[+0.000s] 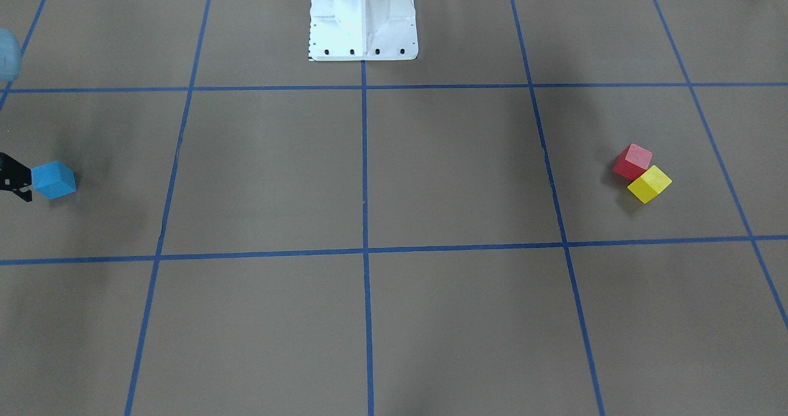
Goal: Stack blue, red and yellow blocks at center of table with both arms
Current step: 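Reach the right gripper down to the blue cube and grasp it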
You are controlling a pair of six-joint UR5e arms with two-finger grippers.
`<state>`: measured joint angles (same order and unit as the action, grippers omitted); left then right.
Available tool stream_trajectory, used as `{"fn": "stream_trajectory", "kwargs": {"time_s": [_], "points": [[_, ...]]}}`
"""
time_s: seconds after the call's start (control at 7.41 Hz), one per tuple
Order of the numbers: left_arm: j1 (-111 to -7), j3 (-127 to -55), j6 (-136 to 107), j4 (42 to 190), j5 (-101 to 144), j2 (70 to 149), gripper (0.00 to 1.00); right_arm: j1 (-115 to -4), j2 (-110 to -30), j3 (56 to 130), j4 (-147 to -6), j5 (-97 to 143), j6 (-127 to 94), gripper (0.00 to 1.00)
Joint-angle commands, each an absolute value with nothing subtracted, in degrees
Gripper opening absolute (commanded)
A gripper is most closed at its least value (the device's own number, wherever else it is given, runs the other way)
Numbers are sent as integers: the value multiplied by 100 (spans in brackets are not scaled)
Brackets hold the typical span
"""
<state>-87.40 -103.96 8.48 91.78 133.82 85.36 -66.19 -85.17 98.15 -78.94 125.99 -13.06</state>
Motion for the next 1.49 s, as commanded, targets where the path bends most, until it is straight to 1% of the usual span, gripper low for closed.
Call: {"fn": "stream_trajectory", "kwargs": {"time_s": [0.0, 0.27, 0.68, 1.08, 1.22, 1.35], "points": [[-8657, -10371, 844, 9167, 13342, 8569, 100, -6434, -8912, 9703, -6971, 12980, -1519, 100], [-8657, -10354, 835, 9176, 13342, 8569, 100, -6137, -8912, 9511, -7013, 12982, -1521, 100], [-8657, -10353, 835, 9176, 13342, 8569, 100, -6038, -8895, 9002, -6970, 12981, -1459, 100], [-8649, -10327, 835, 9176, 13342, 8569, 100, -5942, -8912, 8974, -7022, 13034, -1476, 99], [-8648, -10327, 835, 9176, 13342, 8569, 100, -5924, -8973, 8982, -7022, 13052, -1485, 95], [-8640, -10327, 835, 9176, 13342, 8569, 100, -5933, -9035, 9017, -7031, 13052, -1564, 28]]}}
